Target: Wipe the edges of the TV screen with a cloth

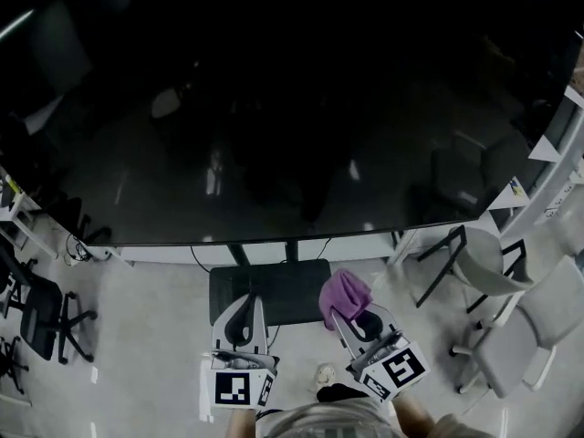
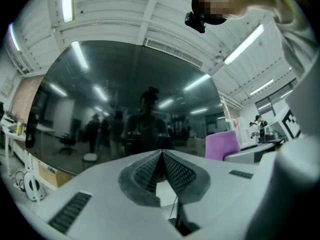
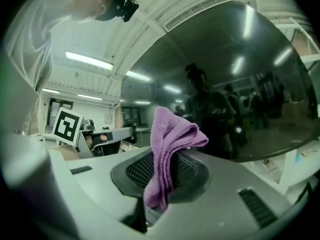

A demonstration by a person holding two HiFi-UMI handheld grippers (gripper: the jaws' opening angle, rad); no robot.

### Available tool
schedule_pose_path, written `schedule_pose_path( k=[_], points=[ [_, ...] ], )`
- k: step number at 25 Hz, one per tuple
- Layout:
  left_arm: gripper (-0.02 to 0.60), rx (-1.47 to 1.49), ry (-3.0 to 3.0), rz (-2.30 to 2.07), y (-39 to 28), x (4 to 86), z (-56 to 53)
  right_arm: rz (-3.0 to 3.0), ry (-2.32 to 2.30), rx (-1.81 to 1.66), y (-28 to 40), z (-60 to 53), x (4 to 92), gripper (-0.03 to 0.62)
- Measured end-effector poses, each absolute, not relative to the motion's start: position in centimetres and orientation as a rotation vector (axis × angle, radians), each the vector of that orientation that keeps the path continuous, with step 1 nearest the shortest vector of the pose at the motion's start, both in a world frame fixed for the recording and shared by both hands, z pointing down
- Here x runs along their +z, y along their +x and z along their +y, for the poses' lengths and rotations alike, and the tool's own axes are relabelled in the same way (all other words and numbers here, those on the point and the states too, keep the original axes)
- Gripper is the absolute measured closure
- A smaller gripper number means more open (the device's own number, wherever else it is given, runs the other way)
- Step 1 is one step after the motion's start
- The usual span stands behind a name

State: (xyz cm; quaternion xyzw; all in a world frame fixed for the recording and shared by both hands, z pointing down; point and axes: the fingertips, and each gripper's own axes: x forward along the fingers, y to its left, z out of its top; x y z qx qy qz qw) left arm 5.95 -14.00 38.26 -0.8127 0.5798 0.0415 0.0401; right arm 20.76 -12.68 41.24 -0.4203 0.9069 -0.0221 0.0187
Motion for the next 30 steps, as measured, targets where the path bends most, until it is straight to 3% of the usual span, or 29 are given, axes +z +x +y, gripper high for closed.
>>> schedule_pose_path(
  k=[9,20,30],
  points=[
    [0.566,0.089,-2.350,1.962,5.7,38.0,-17.3,2.876,-1.086,-0.195,19.5,-18.5,43.1,0.530],
    [0.566,0.147,-2.408,1.798,6.0,36.0,-21.5,2.724,-1.087,-0.219,15.7,-19.9,40.3,0.531],
    [0.566,0.139,-2.617,1.525,13.8,37.2,-24.5,2.535,-1.476,-0.101,25.5,-22.7,40.3,0.530]
  ],
)
